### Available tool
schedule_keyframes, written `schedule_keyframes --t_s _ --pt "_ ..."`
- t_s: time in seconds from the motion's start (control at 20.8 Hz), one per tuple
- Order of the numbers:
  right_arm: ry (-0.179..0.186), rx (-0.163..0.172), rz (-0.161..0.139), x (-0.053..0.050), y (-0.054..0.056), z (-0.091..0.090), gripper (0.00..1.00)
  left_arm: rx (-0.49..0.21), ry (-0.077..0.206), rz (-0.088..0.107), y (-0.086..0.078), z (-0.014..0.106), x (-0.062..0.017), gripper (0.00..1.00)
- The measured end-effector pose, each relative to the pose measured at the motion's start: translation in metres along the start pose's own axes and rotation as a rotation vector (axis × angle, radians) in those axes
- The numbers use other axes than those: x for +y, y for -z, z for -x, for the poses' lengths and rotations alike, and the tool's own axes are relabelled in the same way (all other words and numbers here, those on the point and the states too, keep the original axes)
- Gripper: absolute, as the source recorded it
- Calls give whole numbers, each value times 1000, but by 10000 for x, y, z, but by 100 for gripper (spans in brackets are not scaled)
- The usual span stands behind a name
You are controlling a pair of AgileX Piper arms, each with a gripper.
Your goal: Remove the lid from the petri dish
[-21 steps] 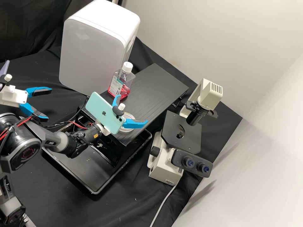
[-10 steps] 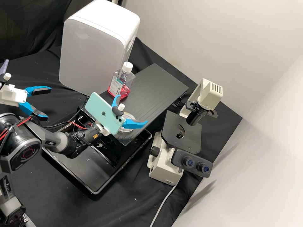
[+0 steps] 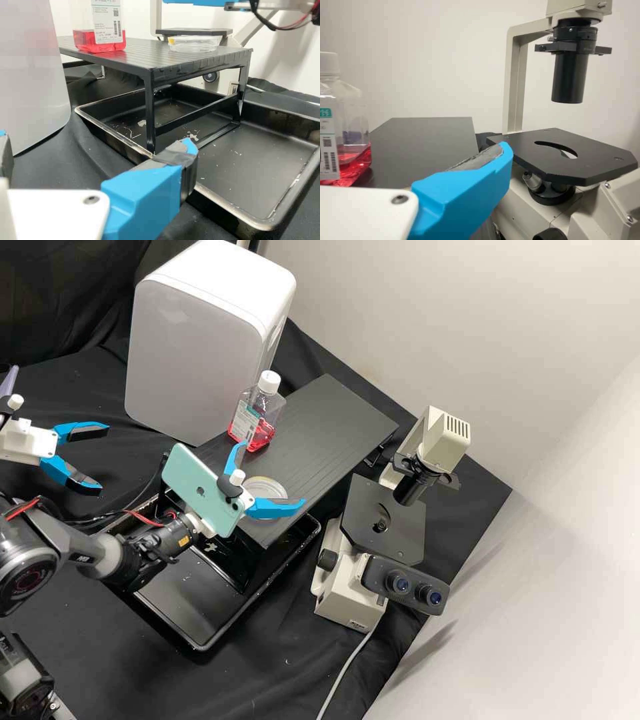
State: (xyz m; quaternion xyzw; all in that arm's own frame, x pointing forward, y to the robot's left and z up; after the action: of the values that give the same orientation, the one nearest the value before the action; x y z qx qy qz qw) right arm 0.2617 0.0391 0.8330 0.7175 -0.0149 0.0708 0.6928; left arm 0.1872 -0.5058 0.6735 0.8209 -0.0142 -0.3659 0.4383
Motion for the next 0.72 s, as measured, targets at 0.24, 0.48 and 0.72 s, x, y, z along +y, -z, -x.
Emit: schedule_keyframes --t_s 0.24,0.48,0.72 --pt "34 -25 1 -89 -70 97 100 0 0 0 0 0 0 100" --pt "64 -57 10 -180 -169 136 100 2 2 1 3 -1 -4 100" --pt "75 -68 24 -214 -207 166 100 3 3 1 4 -2 -8 100"
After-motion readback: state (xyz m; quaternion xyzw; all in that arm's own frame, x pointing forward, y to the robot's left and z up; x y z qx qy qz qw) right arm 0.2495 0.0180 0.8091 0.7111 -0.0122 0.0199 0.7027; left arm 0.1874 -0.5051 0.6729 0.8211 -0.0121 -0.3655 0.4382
